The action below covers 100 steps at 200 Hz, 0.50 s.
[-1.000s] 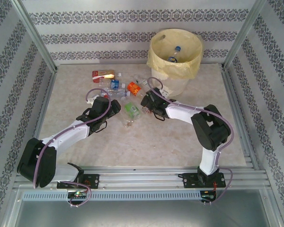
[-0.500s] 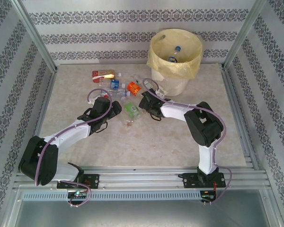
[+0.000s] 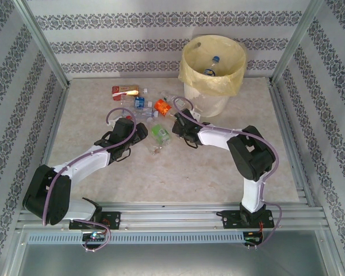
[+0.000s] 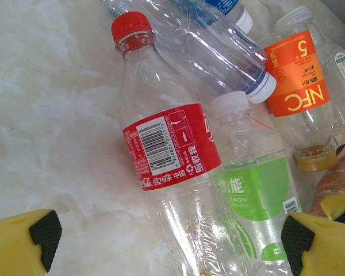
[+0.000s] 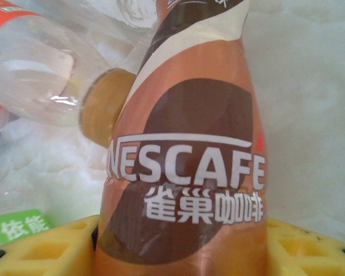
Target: Put the plastic bottles in the bin
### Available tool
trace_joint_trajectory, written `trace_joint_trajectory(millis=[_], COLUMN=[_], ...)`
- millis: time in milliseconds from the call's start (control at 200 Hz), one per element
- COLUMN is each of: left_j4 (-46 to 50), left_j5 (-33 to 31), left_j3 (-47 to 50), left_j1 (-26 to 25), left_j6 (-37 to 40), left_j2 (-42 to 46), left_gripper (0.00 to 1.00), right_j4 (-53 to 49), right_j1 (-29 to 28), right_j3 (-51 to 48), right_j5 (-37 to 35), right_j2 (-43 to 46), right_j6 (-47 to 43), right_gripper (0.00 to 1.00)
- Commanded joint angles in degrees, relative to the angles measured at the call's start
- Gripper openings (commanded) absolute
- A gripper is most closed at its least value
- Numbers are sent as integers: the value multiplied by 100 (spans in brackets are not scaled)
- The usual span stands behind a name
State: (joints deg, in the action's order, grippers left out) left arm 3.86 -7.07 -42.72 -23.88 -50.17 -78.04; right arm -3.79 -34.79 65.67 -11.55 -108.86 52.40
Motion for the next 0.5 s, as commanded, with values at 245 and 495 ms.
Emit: trace_joint_trajectory(millis=[245, 495], left_j4=[124, 87], left_j5=[4, 55], left_j3=[-175, -216], left_j1=[48, 50], left_j6=[16, 9], left_j2=[-81, -142], left_gripper=[99, 99], right_j4=[389, 909], right_j1=[-102, -107], right_j3=[-473, -567], right_j5=[150, 773], right_j2=[1313, 1966], right_j6=[-1121, -1909], right_gripper=[48, 47])
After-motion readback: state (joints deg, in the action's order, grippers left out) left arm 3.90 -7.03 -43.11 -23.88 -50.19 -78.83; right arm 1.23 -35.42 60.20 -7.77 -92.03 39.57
